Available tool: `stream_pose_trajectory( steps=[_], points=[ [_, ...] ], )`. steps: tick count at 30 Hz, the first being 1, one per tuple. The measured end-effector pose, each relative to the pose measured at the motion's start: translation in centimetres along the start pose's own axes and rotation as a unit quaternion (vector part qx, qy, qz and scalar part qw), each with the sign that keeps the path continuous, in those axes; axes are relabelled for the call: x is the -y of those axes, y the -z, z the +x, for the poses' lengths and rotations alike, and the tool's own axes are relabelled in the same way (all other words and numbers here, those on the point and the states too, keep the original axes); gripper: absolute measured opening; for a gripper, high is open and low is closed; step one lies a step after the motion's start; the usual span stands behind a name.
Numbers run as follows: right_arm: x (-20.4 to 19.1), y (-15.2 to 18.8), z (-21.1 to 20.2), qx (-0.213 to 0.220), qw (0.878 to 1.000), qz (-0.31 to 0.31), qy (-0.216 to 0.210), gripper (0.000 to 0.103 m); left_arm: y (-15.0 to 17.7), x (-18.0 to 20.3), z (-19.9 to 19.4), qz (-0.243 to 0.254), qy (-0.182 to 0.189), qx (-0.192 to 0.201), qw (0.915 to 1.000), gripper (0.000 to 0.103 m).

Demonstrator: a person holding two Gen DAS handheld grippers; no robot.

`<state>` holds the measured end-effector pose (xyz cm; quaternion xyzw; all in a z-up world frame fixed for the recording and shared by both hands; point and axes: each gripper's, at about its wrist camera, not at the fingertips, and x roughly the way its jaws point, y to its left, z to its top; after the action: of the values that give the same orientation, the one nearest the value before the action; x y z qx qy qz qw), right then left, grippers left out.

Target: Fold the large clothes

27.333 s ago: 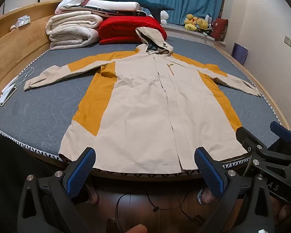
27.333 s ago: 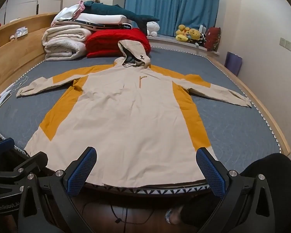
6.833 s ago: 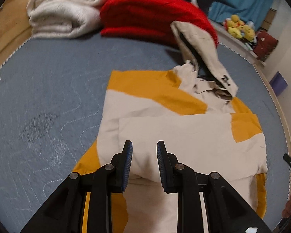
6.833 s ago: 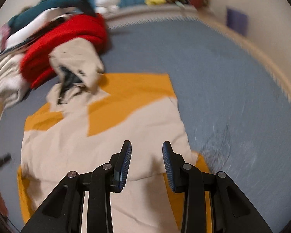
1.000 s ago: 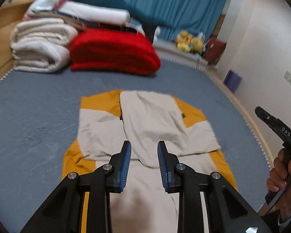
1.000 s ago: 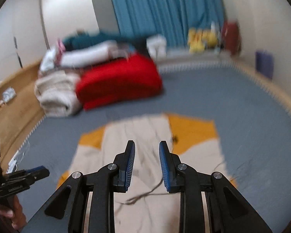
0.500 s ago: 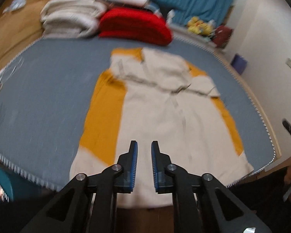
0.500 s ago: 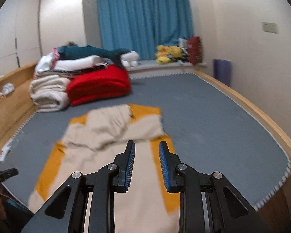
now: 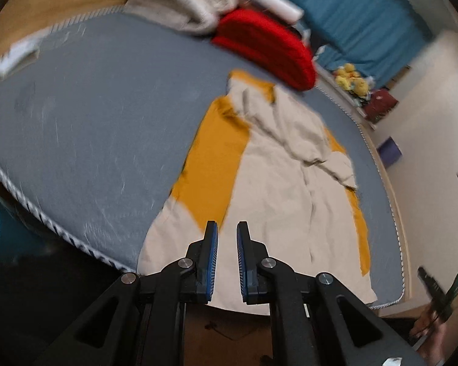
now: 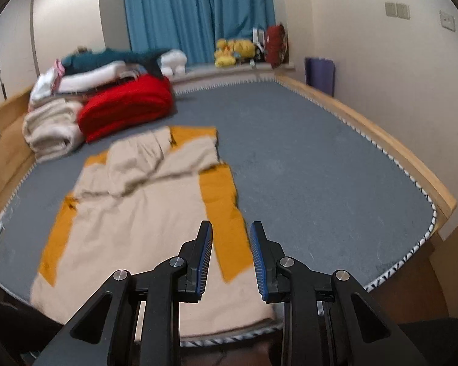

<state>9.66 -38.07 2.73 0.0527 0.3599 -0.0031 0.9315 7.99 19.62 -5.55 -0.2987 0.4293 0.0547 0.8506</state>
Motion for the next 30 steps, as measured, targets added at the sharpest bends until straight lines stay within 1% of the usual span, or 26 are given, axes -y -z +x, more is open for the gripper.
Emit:
stream_pose_trajectory(
  steps=[1, 2, 3, 4, 5, 6, 7, 8, 9, 10, 11, 13, 14, 15, 16, 19, 20, 22, 23, 24, 25, 27, 29, 30],
  points=[
    [0.6, 0.6, 0.9, -0.013, 1.0, 0.009, -0.004, 0.027, -0.4, -0.8, 1.1, -0.022, 0.001, -0.017, 0.9996, 0.008],
    [1.2, 1.1, 2.0, -0.025, 0.999, 0.022, -0.008, 0.027, -0.9, -1.2, 1.7, -0.031, 0.01, -0.018, 0.9993, 0.008],
    [1.8, 1.5, 3.0, -0.032, 0.999, 0.033, -0.01, 0.027, -1.2, -1.4, 2.0, -0.029, 0.004, -0.018, 0.9994, 0.008],
    [2.3, 2.0, 4.2, -0.039, 0.998, 0.04, -0.009, 0.027, -1.8, -1.6, 2.4, -0.028, -0.015, -0.018, 0.9993, 0.008],
    [2.6, 2.4, 5.7, -0.061, 0.997, 0.042, 0.0, 0.027, -2.3, -2.1, 3.0, -0.036, -0.027, -0.022, 0.9987, 0.008],
    [2.9, 2.6, 7.2, -0.086, 0.995, 0.049, 0.001, 0.027, -2.5, -2.4, 3.4, -0.044, -0.029, -0.028, 0.9982, 0.008],
    [3.2, 2.4, 8.5, -0.103, 0.993, 0.062, -0.017, 0.027, -2.7, -2.9, 4.3, -0.057, -0.036, -0.04, 0.9969, 0.013],
    [3.2, 2.2, 9.8, -0.118, 0.99, 0.064, -0.031, 0.028, -2.7, -3.2, 5.5, -0.064, -0.047, -0.057, 0.9952, 0.014],
    [3.3, 2.3, 11.0, -0.135, 0.989, 0.06, -0.033, 0.031, -2.7, -3.4, 6.3, -0.066, -0.055, -0.071, 0.9938, 0.019],
    [3.3, 2.6, 12.1, -0.151, 0.986, 0.058, -0.032, 0.032, -2.5, -3.7, 7.6, -0.069, -0.069, -0.093, 0.9909, 0.024],
    [3.7, 3.2, 13.7, -0.182, 0.981, 0.065, -0.03, 0.034, -2.2, -4.1, 8.6, -0.072, -0.082, -0.109, 0.9881, 0.025],
    [4.4, 4.2, 15.5, -0.219, 0.972, 0.076, -0.025, 0.034, -2.0, -4.5, 9.6, -0.075, -0.098, -0.127, 0.9842, 0.033],
    [4.6, 4.8, 16.2, -0.231, 0.97, 0.075, -0.016, 0.034, -1.8, -4.7, 10.0, -0.078, -0.101, -0.133, 0.9829, 0.035],
    [4.8, 5.1, 16.6, -0.241, 0.968, 0.072, -0.009, 0.035, -1.8, -4.8, 10.0, -0.08, -0.101, -0.137, 0.9822, 0.042],
    [5.1, 5.4, 17.0, -0.25, 0.966, 0.072, -0.006, 0.035, -1.7, -5.0, 10.3, -0.081, -0.103, -0.142, 0.9812, 0.045],
    [5.6, 6.2, 17.8, -0.27, 0.96, 0.079, -0.007, 0.041, -1.3, -5.4, 11.1, -0.077, -0.116, -0.158, 0.9776, 0.045],
    [5.8, 6.8, 18.3, -0.286, 0.955, 0.08, -0.003, 0.043, -1.3, -5.4, 11.3, -0.075, -0.118, -0.161, 0.977, 0.045],
    [5.6, 7.7, 19.1, -0.309, 0.948, 0.076, 0.004, 0.044, -1.0, -5.3, 11.8, -0.069, -0.115, -0.169, 0.9764, 0.043],
    [5.5, 8.0, 19.2, -0.315, 0.946, 0.073, 0.007, 0.045, -0.9, -5.2, 12.0, -0.064, -0.115, -0.172, 0.9763, 0.042],
    [5.3, 8.0, 19.1, -0.312, 0.948, 0.065, 0.009, 0.045, -0.9, -5.2, 11.9, -0.06, -0.118, -0.172, 0.9761, 0.039],
    [5.0, 8.0, 19.0, -0.312, 0.948, 0.057, 0.01, 0.045, -0.7, -5.2, 12.0, -0.054, -0.122, -0.174, 0.9756, 0.032],
    [4.7, 8.2, 19.1, -0.314, 0.948, 0.051, 0.009, 0.045, -0.2, -4.8, 12.3, -0.041, -0.122, -0.181, 0.9751, 0.028],
    [4.4, 8.4, 18.9, -0.315, 0.948, 0.044, 0.009, 0.044, 0.3, -4.0, 12.4, -0.012, -0.129, -0.18, 0.975, 0.026],
    [4.3, 8.5, 18.7, -0.314, 0.948, 0.042, 0.009, 0.042, 0.5, -3.8, 12.4, -0.006, -0.13, -0.18, 0.975, 0.021]
  ],
)
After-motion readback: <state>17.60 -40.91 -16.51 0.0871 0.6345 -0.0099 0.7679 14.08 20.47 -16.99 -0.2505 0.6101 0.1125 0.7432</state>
